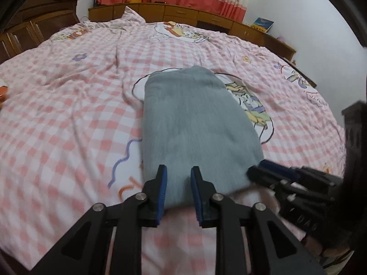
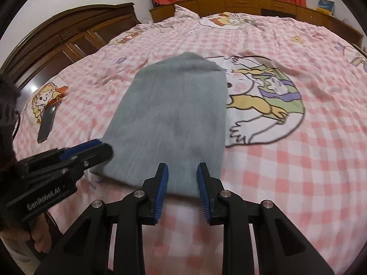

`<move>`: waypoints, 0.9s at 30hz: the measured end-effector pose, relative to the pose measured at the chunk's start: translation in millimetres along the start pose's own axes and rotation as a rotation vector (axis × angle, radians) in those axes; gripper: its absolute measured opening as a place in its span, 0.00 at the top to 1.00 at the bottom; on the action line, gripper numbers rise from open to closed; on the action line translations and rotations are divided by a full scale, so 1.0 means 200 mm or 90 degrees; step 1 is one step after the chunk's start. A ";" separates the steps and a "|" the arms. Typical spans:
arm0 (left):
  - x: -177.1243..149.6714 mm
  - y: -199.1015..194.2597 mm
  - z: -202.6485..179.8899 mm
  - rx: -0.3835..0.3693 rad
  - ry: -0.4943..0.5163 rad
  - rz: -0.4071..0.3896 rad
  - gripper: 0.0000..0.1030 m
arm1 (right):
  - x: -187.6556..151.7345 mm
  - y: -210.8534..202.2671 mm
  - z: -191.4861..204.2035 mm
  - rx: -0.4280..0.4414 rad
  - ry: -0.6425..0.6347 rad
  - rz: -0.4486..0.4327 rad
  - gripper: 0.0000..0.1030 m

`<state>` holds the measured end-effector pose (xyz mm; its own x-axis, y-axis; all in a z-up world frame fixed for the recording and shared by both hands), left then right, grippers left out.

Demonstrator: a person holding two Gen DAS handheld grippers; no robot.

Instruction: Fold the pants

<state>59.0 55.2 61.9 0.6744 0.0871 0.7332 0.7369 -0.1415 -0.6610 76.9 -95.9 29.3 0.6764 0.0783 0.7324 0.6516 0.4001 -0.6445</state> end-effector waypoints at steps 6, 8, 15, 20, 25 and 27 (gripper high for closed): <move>-0.09 -0.03 -0.01 -0.001 -0.015 0.031 0.57 | -0.07 -0.11 0.02 -0.021 0.002 0.000 0.63; -0.12 -0.02 -0.01 0.005 -0.026 0.042 0.47 | -0.11 -0.11 0.00 -0.039 0.011 0.019 0.62; -0.23 0.07 0.01 0.027 -0.036 0.091 0.32 | -0.22 -0.06 -0.08 -0.091 0.061 0.062 0.62; -0.26 0.11 0.00 0.016 -0.027 0.099 0.19 | -0.26 -0.02 -0.10 -0.094 0.072 0.080 0.60; -0.29 0.13 -0.03 0.025 0.000 0.097 0.14 | -0.28 0.00 -0.08 -0.100 0.051 0.079 0.56; -0.29 0.14 -0.04 0.024 0.005 0.098 0.13 | -0.29 0.01 -0.07 -0.104 0.038 0.082 0.55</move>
<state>39.3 39.2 2.4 0.7795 0.0597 0.6235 0.6259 -0.1154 -0.7714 43.7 -112.2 -17.1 0.7732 0.0635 0.6309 0.6024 0.2372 -0.7621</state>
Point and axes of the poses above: each gripper's, at about its wrist camera, not at the fingertips, and y roughly the way its jaws point, z to its left, x to its top, the point moved 3 cm from there along y, roughly the way its jaws point, and after that the axes turned 8 degrees about -z, right-handed, at the moved point
